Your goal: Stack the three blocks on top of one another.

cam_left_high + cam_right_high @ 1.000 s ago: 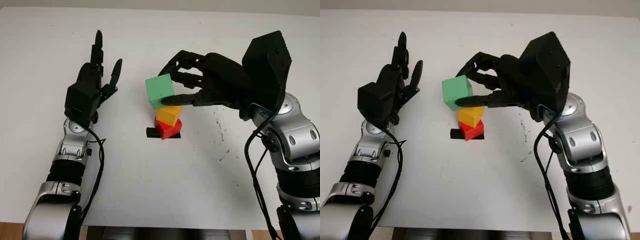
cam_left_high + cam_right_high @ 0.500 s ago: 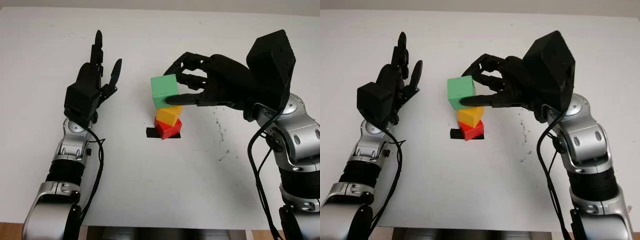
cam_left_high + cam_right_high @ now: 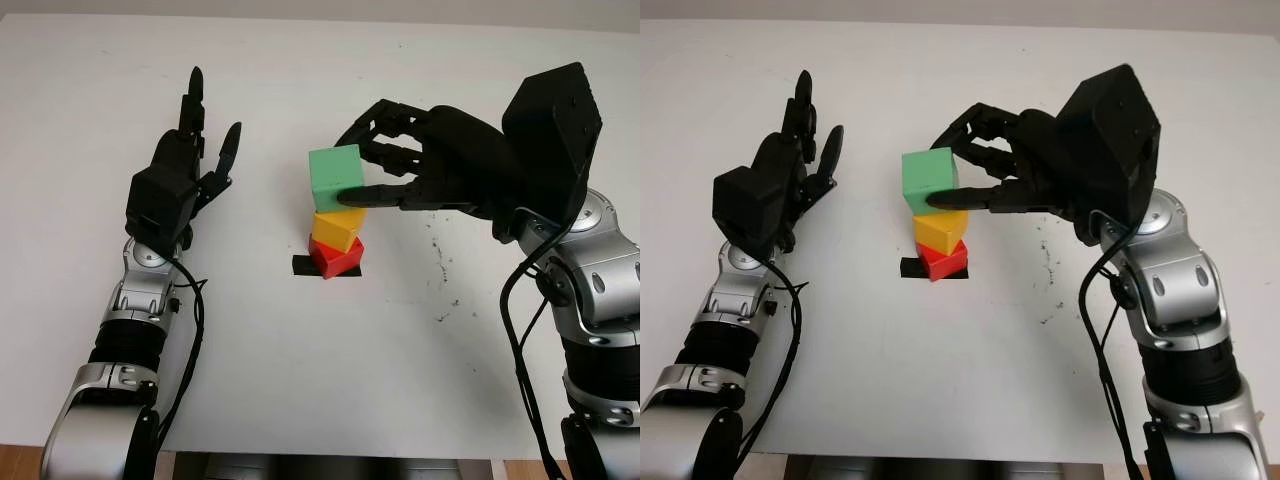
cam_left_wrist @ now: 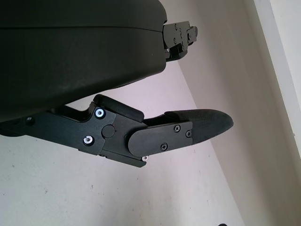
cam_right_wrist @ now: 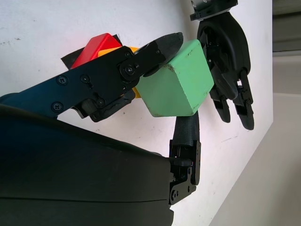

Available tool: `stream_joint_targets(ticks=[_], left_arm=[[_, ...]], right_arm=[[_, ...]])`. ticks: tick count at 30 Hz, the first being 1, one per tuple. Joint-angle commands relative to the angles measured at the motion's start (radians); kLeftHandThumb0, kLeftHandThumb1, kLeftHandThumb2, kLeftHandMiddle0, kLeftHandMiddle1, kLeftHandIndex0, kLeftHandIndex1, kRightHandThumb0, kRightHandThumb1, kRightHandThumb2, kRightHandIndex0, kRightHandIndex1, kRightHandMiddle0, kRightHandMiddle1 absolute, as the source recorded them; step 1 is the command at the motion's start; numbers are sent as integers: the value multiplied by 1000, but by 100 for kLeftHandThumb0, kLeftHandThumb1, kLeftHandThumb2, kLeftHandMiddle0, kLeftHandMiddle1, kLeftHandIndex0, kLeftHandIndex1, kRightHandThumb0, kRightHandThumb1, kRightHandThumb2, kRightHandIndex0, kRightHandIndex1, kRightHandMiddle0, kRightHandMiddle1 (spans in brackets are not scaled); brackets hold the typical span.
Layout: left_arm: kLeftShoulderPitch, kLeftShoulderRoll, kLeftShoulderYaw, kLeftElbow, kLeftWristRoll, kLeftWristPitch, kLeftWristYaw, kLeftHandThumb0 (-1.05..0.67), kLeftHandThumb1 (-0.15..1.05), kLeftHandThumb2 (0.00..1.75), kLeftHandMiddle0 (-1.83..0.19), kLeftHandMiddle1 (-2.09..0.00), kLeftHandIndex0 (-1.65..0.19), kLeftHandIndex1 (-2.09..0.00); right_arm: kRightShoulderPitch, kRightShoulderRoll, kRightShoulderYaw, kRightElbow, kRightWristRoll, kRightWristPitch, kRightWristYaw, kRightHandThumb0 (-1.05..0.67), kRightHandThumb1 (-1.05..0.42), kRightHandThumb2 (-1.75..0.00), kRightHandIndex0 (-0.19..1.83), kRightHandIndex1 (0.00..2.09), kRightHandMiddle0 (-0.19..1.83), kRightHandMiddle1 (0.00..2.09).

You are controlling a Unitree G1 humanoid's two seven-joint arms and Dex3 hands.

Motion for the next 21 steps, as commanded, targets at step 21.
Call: stream_joint_targets(ticks=[21], left_arm=[[-15,22,2,6,1,-10,-9,-76,105,57,15,-5,15,-6]], right_arm=[[28,-51,60,-30,-56,-7,44,-46,-90,-5,21,4,16,150]])
